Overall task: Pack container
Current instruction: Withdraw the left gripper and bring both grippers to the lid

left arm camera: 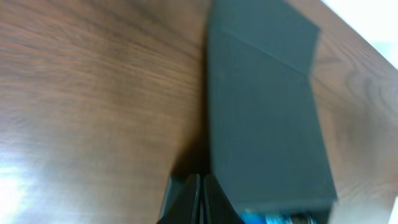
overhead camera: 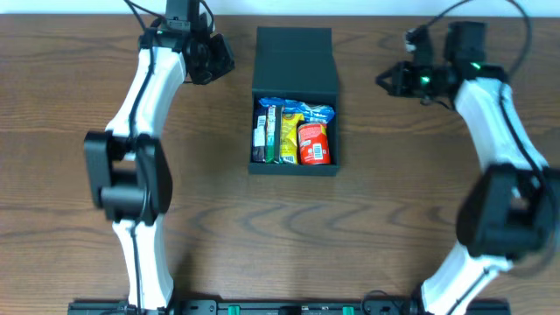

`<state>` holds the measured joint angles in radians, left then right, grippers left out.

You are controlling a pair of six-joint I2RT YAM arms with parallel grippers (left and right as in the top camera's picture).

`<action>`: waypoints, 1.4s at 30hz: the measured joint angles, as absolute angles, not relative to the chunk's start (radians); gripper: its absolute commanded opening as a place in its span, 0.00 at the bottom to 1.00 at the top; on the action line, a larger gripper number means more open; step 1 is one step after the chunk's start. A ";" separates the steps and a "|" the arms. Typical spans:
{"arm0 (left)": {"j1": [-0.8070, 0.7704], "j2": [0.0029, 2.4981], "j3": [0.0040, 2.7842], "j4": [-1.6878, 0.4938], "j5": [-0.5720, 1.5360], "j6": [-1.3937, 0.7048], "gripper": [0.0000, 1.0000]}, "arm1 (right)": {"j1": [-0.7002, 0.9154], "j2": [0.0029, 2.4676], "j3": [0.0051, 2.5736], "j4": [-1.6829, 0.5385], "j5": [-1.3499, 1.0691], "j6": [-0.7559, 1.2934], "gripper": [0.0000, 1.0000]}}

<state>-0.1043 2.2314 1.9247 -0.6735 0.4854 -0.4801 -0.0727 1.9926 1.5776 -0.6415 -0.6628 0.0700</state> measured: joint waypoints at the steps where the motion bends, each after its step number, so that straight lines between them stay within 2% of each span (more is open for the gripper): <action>1: -0.094 2.281 1.946 -0.663 0.515 -0.496 0.05 | -0.064 2.060 1.622 -0.652 -0.682 0.083 0.02; 6: -0.057 2.491 2.110 -0.708 0.630 -0.552 0.05 | -0.030 2.329 1.861 -0.807 -0.725 0.118 0.02; 9: -0.061 2.545 2.177 -0.731 0.660 -0.571 0.05 | -0.016 2.410 1.957 -0.835 -0.737 0.131 0.02; 21: -0.109 2.549 2.212 -0.711 0.719 -0.607 0.05 | 0.017 2.448 2.000 -0.841 -0.779 0.160 0.01; 35: -0.115 2.553 2.212 -0.778 0.666 -0.610 0.05 | 0.051 2.466 2.000 -0.797 -0.791 0.179 0.01; 42: -0.114 2.613 2.212 -0.717 0.705 -0.633 0.06 | 0.058 2.485 2.000 -0.743 -0.849 0.179 0.01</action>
